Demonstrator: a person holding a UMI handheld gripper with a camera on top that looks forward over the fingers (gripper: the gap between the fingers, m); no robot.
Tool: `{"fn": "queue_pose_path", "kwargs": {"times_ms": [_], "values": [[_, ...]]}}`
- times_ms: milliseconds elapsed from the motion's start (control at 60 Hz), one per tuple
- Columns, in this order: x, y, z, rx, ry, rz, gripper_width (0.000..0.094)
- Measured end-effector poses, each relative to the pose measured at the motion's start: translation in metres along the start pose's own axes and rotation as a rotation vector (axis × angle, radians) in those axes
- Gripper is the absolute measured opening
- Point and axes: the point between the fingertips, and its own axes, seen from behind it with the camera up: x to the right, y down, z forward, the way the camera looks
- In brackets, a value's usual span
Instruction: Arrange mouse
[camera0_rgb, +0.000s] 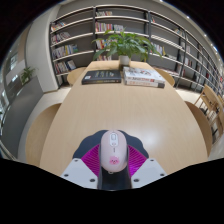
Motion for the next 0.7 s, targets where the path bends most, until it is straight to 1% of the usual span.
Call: {"fn": "queue_pose_path", "kwargs": {"times_ms": [150,200,283,350,417,450,517,550,700], "values": [[-0.001,0.046,0.015,-0.066,0.01,0.011,0.0332],[-0.003,0.045,0.014,-0.037,0.007,0.023,0.0337],[-0.001,0.046,0.016,-0.046,0.004,0.013,0.0376],[-0.001,0.045,0.017,-0.05,0.0,0.013,0.0435],[-0.002,0.049,0.014,-0.092,-0.01,0.038,0.0492],[-0.001,0.046,0.01,-0.095,-0.011,0.056,0.0589],[0.005,0.025,-0.001,-0.054,0.004,0.058,0.0808],[0.01,0.016,-0.014,-0.034,0.015,0.052,0.0871],[0.025,-0.032,-0.077,0.078,0.03,0.035,0.0865]]}}
